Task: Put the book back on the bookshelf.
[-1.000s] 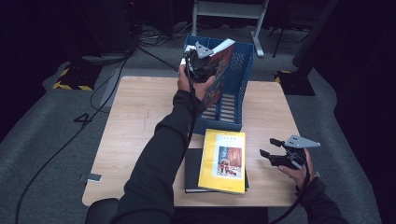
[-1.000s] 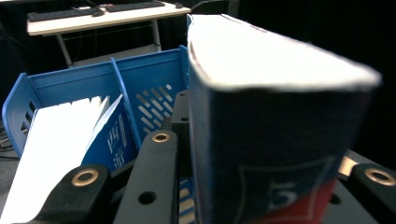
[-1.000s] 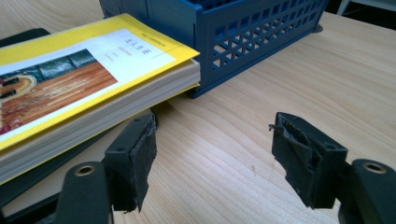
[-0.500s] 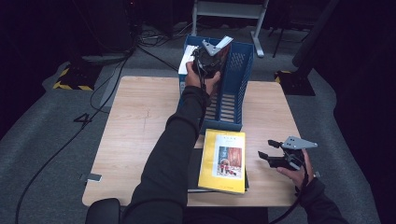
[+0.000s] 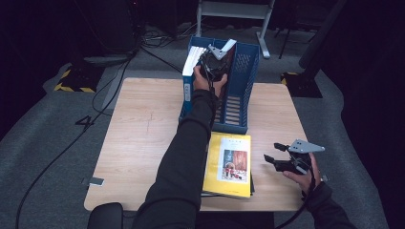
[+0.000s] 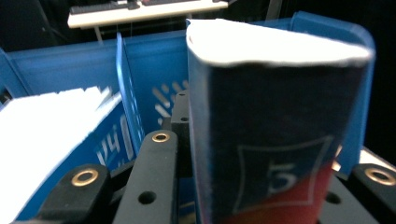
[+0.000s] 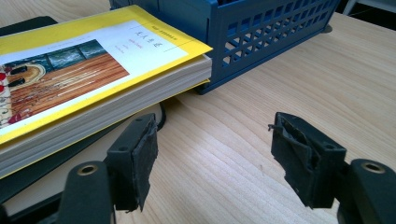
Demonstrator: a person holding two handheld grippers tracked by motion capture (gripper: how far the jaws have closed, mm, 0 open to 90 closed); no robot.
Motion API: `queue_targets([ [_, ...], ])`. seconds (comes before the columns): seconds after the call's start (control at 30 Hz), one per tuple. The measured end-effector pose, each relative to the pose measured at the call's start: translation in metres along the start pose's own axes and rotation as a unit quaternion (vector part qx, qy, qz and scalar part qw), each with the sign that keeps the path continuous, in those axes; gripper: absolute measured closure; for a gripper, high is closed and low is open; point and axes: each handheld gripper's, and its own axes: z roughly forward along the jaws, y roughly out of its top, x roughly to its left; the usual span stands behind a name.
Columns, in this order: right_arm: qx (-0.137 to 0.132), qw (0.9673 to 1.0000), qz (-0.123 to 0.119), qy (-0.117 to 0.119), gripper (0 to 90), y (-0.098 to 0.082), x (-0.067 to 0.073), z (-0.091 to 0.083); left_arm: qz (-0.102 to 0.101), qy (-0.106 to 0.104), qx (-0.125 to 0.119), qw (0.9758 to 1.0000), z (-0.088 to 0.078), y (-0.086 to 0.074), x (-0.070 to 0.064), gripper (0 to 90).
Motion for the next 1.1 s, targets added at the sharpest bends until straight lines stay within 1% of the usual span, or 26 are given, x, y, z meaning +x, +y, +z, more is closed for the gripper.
queue_targets([
  [0.03,0.0,1.0,-0.002,-0.001,32.1,0.0,0.0,0.0,-0.002,0.001,0.002,1.0,0.002,-0.004,0.001,74.0],
  [0.1,0.0,1.0,-0.003,-0.002,32.3,0.0,0.0,0.0,0.002,-0.001,0.003,1.0,0.005,-0.01,0.001,74.0],
  [0.23,0.0,1.0,-0.005,-0.003,32.3,0.0,0.001,0.0,0.0,-0.007,0.008,0.9999,0.007,-0.016,0.001,73.9],
  [0.27,0.001,1.0,-0.006,-0.003,32.3,0.0,0.001,0.0,-0.006,-0.009,0.013,0.9999,0.009,-0.02,0.003,73.9],
  [0.3,0.001,1.0,-0.007,-0.004,32.3,0.0,0.001,0.0,-0.007,-0.008,0.016,0.9998,0.009,-0.022,0.003,73.9],
  [0.33,0.001,1.0,-0.008,-0.005,32.3,0.0,0.001,0.0,-0.011,-0.009,0.012,0.9998,0.008,-0.024,0.003,73.8],
  [0.37,0.0,1.0,-0.007,-0.004,32.3,0.0,0.001,-0.001,-0.01,-0.01,0.012,0.9998,0.007,-0.024,0.003,73.8],
  [0.4,-0.001,1.0,-0.006,-0.004,32.3,0.0,0.001,-0.001,-0.004,-0.012,0.014,0.9998,0.006,-0.025,0.003,73.8],
  [0.47,-0.002,1.0,-0.006,-0.004,32.3,0.0,0.001,-0.001,-0.003,-0.014,0.012,0.9998,0.004,-0.025,0.002,73.7],
  [0.53,-0.001,1.0,-0.005,-0.005,32.3,0.0,0.0,-0.001,-0.007,-0.02,0.012,0.9997,-0.001,-0.029,0.003,73.7],
  [0.57,-0.001,1.0,-0.005,-0.005,32.3,0.0,0.0,-0.001,-0.007,-0.02,0.012,0.9997,-0.001,-0.029,0.003,73.7],
  [0.7,-0.001,1.0,-0.006,-0.004,32.2,0.001,0.001,-0.001,-0.003,-0.025,0.018,0.9995,-0.007,-0.033,0.003,73.5],
  [0.8,-0.001,1.0,-0.005,-0.004,32.3,0.001,0.001,-0.002,-0.002,-0.033,0.024,0.9992,-0.013,-0.036,0.005,73.4],
  [0.83,0.0,1.0,-0.005,-0.005,32.3,0.001,0.001,-0.002,-0.004,-0.038,0.025,0.9989,-0.015,-0.037,0.006,73.3],
  [0.93,0.0,1.0,0.001,0.001,32.3,0.001,0.0,-0.001,0.0,-0.046,0.035,0.9984,-0.02,-0.04,0.009,72.9],
  [1.0,0.002,1.0,0.002,0.001,32.3,0.0,0.0,-0.001,-0.002,-0.048,0.034,0.9982,-0.022,-0.042,0.009,72.8],
  [1.07,0.002,1.0,0.002,0.001,32.3,0.0,0.0,-0.001,0.002,-0.05,0.032,0.9983,-0.024,-0.045,0.01,72.7],
  [1.1,0.004,1.0,0.001,0.001,32.4,0.0,0.0,0.0,0.006,-0.054,0.032,0.998,-0.026,-0.046,0.01,72.8],
])
